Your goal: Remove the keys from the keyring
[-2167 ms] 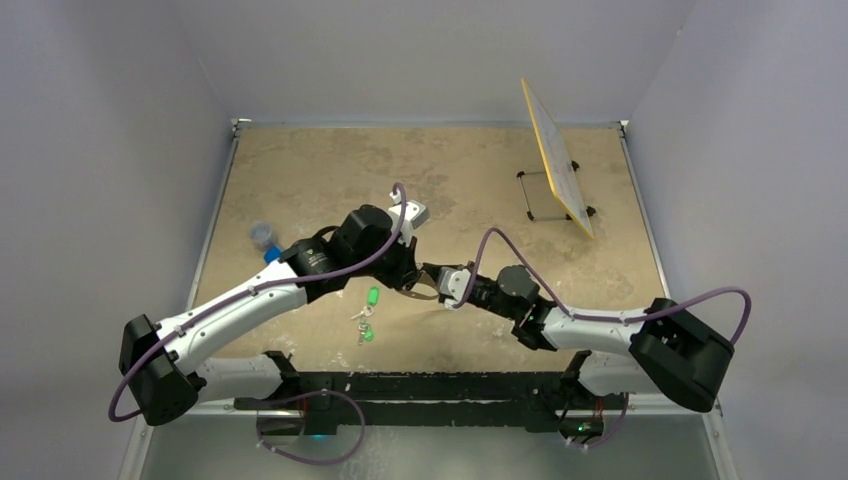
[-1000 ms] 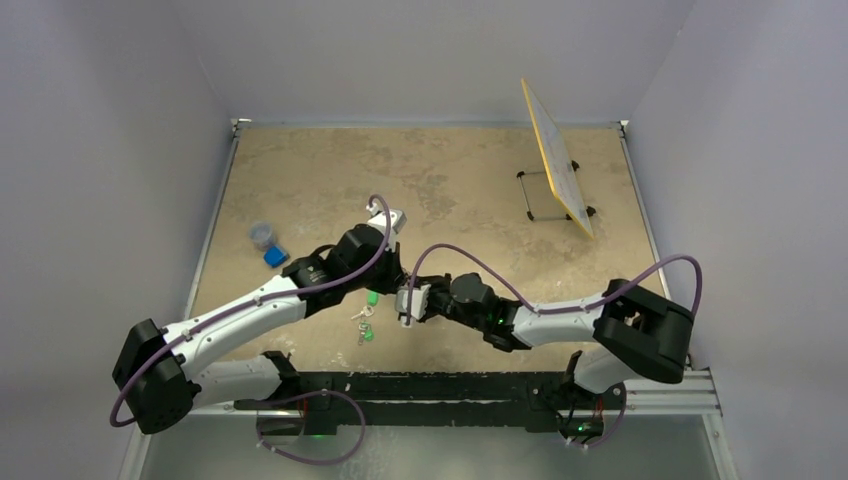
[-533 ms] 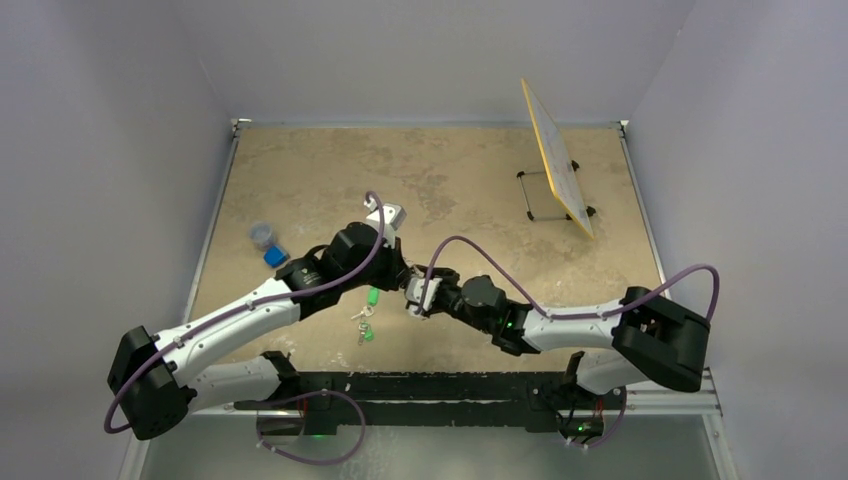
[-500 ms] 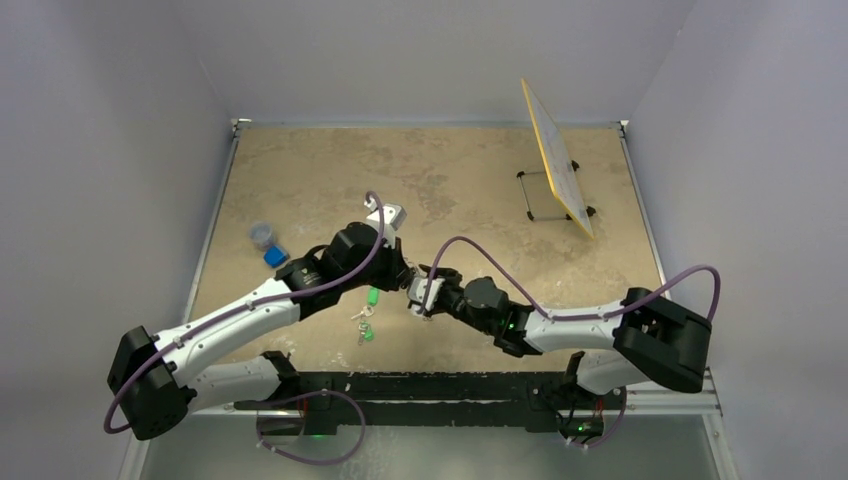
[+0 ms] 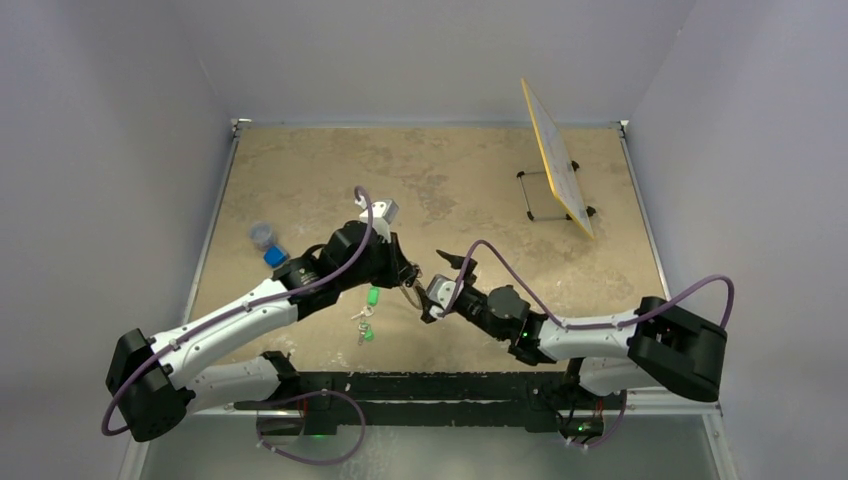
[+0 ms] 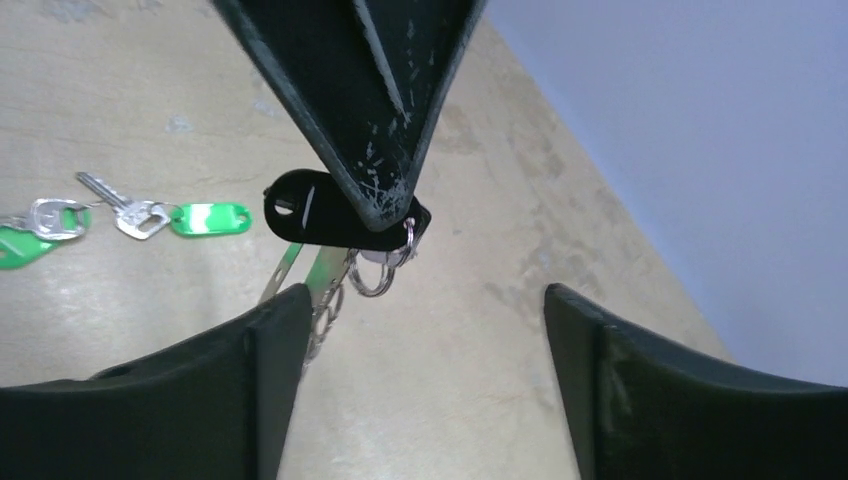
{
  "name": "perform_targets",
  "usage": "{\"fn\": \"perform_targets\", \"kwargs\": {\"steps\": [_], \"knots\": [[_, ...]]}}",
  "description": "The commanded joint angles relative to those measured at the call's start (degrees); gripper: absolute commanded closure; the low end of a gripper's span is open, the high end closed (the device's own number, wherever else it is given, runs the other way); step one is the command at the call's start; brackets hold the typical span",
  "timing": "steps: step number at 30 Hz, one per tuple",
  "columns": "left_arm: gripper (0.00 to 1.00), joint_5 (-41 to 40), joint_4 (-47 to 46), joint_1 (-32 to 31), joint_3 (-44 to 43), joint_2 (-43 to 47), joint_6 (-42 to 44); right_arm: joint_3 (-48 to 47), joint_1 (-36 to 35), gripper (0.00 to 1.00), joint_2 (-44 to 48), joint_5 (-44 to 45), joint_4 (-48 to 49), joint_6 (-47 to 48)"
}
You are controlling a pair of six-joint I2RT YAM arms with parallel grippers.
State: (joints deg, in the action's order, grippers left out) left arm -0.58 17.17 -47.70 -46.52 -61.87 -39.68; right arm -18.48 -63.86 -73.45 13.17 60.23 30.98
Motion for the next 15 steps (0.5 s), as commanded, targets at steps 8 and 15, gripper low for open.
{"fn": "perform_targets", "kwargs": {"steps": [8,15], "knots": [[1.00,-5.5,-2.1,-0.2,-3.3,1.7,-11.0,3.0,-2.4,0.01,4.0,-1.7,9.0,0.7],[1.00,-6.3,-1.7,-0.1,-3.8,1.4,-13.8,3.6,-3.0,0.06,6.5,-1.5,10.2,-0.8]]}}
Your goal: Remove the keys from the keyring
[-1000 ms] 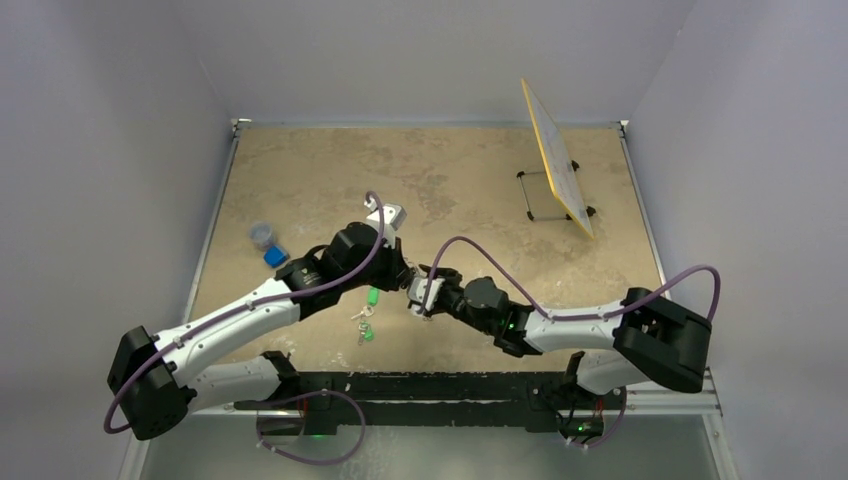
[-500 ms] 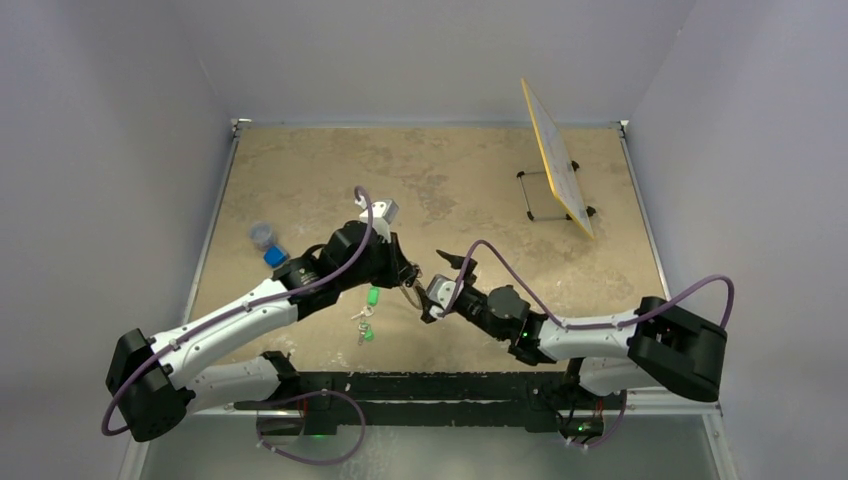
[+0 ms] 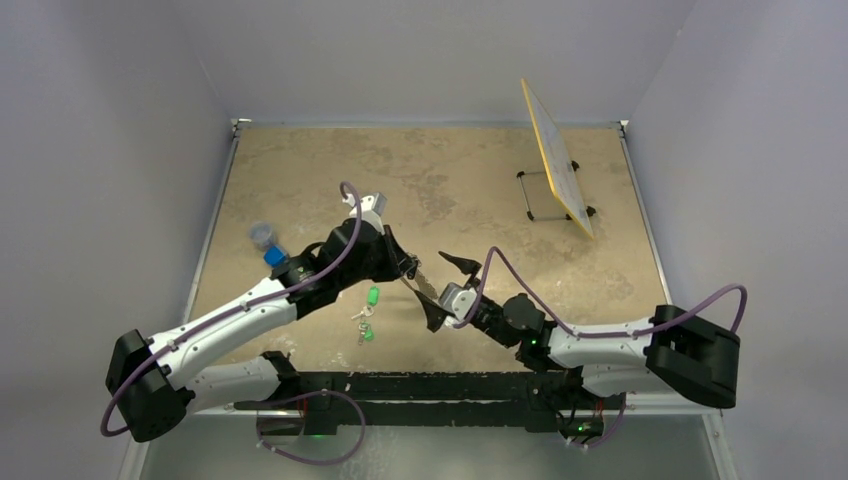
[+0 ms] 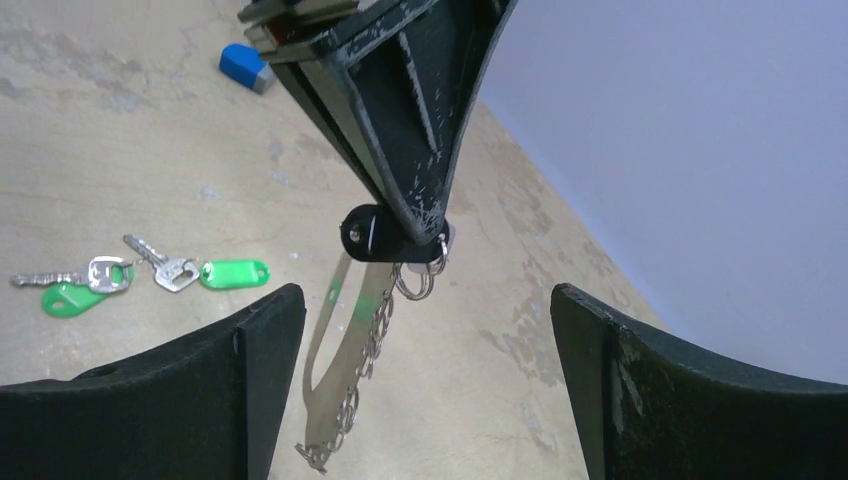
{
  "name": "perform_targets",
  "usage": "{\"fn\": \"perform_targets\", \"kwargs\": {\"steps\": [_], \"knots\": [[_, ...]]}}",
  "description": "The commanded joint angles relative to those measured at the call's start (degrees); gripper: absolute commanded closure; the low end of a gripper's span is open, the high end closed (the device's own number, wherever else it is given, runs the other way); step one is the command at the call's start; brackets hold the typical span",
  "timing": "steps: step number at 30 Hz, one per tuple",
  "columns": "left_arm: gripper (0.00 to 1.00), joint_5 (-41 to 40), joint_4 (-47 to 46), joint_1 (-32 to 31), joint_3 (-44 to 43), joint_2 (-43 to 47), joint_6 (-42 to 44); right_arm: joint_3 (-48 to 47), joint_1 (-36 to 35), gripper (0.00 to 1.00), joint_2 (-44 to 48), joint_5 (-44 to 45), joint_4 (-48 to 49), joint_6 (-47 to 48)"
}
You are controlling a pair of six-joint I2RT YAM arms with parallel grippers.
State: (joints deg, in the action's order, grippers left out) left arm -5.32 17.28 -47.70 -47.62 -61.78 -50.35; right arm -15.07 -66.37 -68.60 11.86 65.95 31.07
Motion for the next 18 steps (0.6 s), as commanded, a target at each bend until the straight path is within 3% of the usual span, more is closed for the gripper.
{"fn": "perform_targets", "kwargs": {"steps": [1,9,18], "knots": [[1.00,-1.6,-1.8,-0.1,-2.7,1.2,-3.7,0.0,-0.6,0.08,1.5,-0.2,4.6,-0.7],[1.00,-2.0,-0.5,-0.2,-4.1,-0.3,-6.3,-1.2,-3.5,0.25,-6.3,3.6,10.7,2.1],[1.00,-3.7,2.9,-0.2,-5.5,-1.6,-10.4,-1.8,-7.4,0.38,-16.2,12.6,26.8,8.5]]}}
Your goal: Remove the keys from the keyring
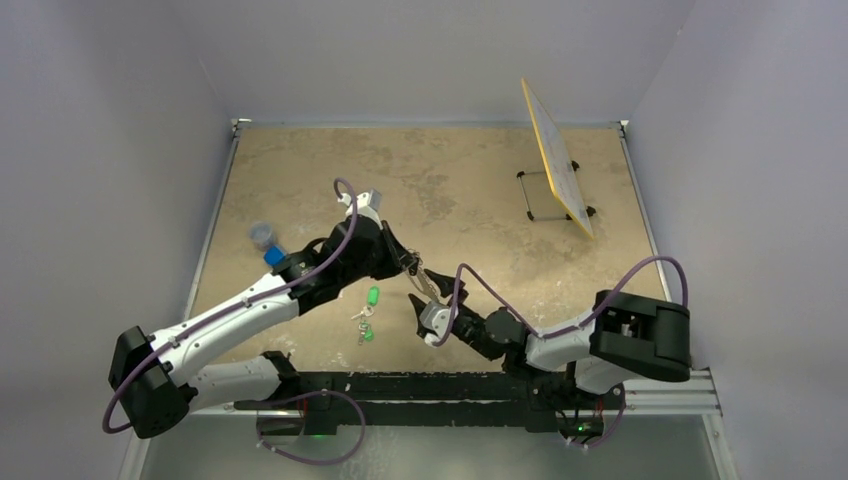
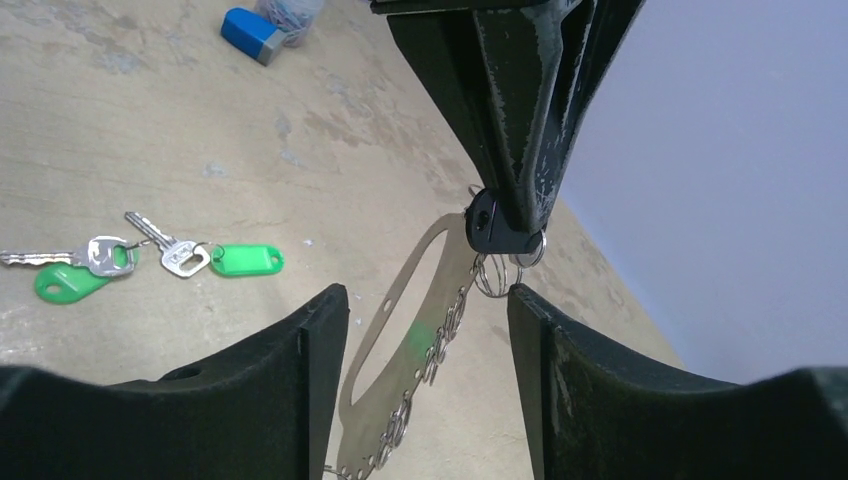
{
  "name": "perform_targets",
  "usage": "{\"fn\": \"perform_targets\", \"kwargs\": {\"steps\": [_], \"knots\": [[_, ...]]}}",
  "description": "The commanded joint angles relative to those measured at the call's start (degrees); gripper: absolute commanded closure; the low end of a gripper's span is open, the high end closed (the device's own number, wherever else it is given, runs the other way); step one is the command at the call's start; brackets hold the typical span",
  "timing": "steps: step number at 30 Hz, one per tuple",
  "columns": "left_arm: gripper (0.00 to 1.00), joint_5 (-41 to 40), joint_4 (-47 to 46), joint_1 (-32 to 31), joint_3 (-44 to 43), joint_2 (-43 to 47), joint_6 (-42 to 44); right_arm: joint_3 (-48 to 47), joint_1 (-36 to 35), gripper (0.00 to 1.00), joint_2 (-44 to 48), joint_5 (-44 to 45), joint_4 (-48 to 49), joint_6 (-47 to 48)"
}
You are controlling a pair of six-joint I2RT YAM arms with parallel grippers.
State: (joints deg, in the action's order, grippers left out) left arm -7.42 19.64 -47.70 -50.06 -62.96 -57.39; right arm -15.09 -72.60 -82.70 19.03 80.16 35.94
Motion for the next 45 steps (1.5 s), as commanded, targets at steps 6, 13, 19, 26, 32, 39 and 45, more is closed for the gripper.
{"fn": "perform_targets", "kwargs": {"steps": [6,13,19,26,32,39,45], "knots": [[1.00,-1.6,1.8,-0.1,-3.3,-1.2,-6.9,-2.9,-1.7,0.44,-4.4,6.7,16.1,4.9],[1.00,-1.2,2.6,-0.3,-4.0,-2.4,-8.2,-4.8,-1.8,0.51,-6.1,6.7,17.8,7.0],[1.00,-0.6,2.5,-0.2,-4.1,-2.7,-8.3,-5.9,-2.0,0.60,-6.9,7.3,18.8,8.5],[1.00,-0.3,2.3,-0.4,-4.1,-2.4,-8.4,-6.5,-2.1,0.72,-7.7,8.2,18.9,9.9],[1.00,0.6,1.8,-0.6,-3.8,-2.2,-9.0,-6.6,-2.2,0.81,-9.2,10.6,21.5,10.4],[1.00,1.4,1.2,-0.8,-2.6,-1.1,-10.1,-6.4,-2.5,0.96,-10.6,14.5,25.3,12.2],[0.93,1.3,0.0,-0.7,-0.9,1.4,-10.3,-5.4,-2.4,1.00,-9.9,14.5,25.8,11.4]]}}
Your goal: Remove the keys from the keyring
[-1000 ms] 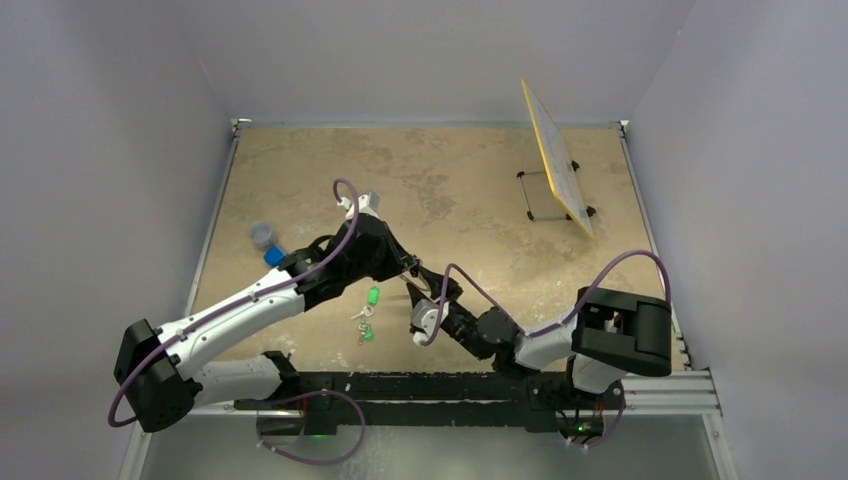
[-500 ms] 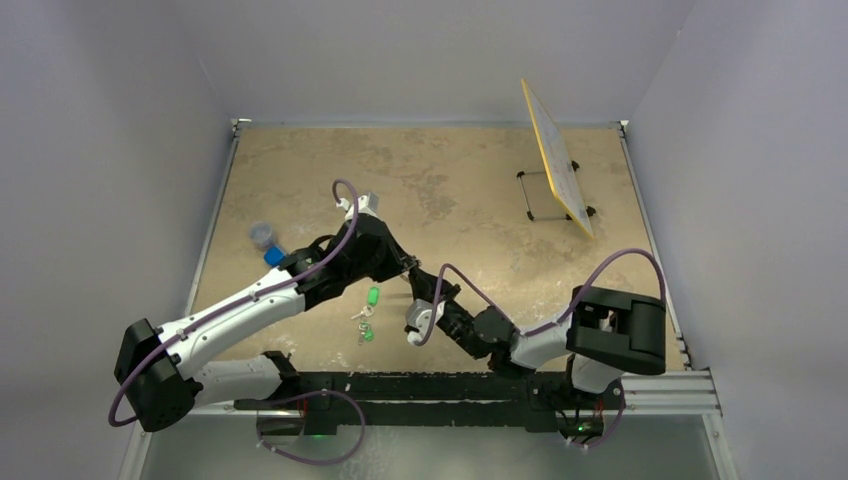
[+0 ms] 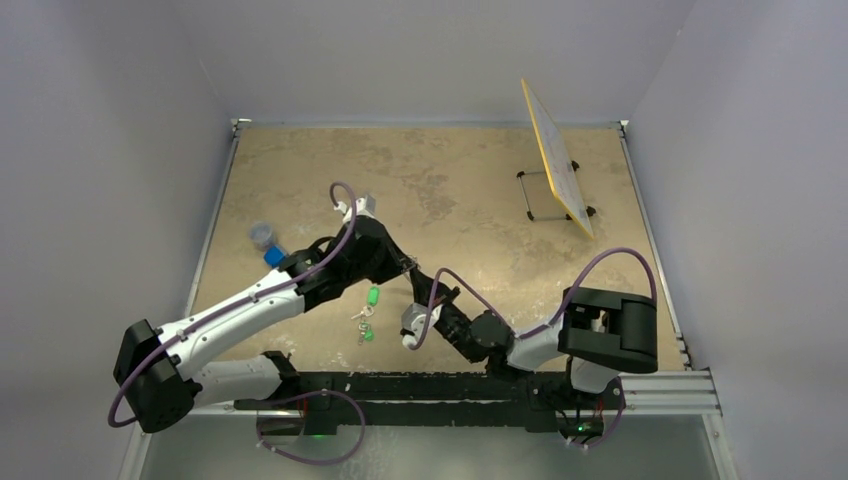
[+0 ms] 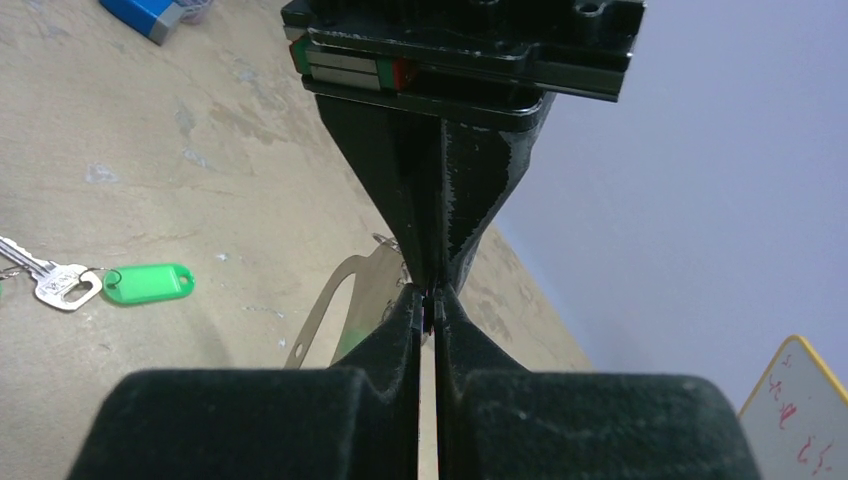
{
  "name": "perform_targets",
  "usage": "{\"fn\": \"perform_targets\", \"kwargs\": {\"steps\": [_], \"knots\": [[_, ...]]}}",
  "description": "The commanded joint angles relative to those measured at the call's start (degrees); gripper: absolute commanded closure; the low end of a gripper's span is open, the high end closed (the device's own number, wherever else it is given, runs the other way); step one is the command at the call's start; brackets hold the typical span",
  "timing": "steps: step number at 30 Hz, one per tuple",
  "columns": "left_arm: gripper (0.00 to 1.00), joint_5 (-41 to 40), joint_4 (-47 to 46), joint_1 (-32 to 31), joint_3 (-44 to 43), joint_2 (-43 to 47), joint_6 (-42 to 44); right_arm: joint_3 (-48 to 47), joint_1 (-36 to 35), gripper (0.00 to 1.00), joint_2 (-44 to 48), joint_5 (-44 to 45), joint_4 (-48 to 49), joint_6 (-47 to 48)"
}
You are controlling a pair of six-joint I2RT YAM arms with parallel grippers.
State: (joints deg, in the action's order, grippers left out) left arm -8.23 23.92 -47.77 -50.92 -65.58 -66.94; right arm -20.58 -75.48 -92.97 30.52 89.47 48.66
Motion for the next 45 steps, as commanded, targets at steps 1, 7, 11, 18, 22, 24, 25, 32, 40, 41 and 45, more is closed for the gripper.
{"fn": "perform_targets", "kwargs": {"steps": [1,7,11,18,22,24,25,32,40,41,45], "knots": [[0.88,1.6,-4.2,-0.7,0.2,4.7,-0.4,0.0,0.4,1.00,1.2,2.3,14.7,-2.2],[0.70,-3.2,-3.0,-0.7,0.2,9.0,3.1,-0.4,0.5,1.00,6.8,-1.1,3.9,-6.2],[0.63,-5.5,-2.4,-0.7,0.3,11.2,7.4,-0.8,0.5,1.00,10.2,-3.4,-2.4,-8.8],[0.62,-7.5,-5.6,-0.7,5.1,16.3,17.4,-1.9,0.9,1.00,15.2,-8.2,-11.3,-13.4],[0.61,-6.6,-10.5,-0.7,9.8,20.5,24.5,-3.3,1.4,1.00,17.1,-10.0,-17.0,-16.1],[0.61,-6.2,-13.0,-0.7,12.4,23.1,26.7,-3.6,1.8,1.00,18.0,-10.9,-19.2,-17.2],[0.61,-5.9,-14.2,-0.7,13.7,24.4,28.0,-3.9,2.1,1.00,18.4,-11.3,-20.4,-17.9],[0.61,-4.2,-20.5,-0.7,22.3,32.4,34.7,-3.7,2.7,1.00,22.0,-13.6,-26.6,-20.5],[0.54,3.4,-32.6,-0.7,29.4,33.4,43.3,-4.1,4.7,1.00,25.5,-17.0,-31.7,-22.7],[0.54,4.9,-33.8,-0.7,29.9,33.1,44.7,-4.3,4.9,1.00,25.8,-17.1,-32.5,-23.2],[0.54,7.9,-35.9,-0.7,29.9,30.5,48.3,-6.2,5.2,1.00,26.3,-17.1,-36.3,-24.8]]}}
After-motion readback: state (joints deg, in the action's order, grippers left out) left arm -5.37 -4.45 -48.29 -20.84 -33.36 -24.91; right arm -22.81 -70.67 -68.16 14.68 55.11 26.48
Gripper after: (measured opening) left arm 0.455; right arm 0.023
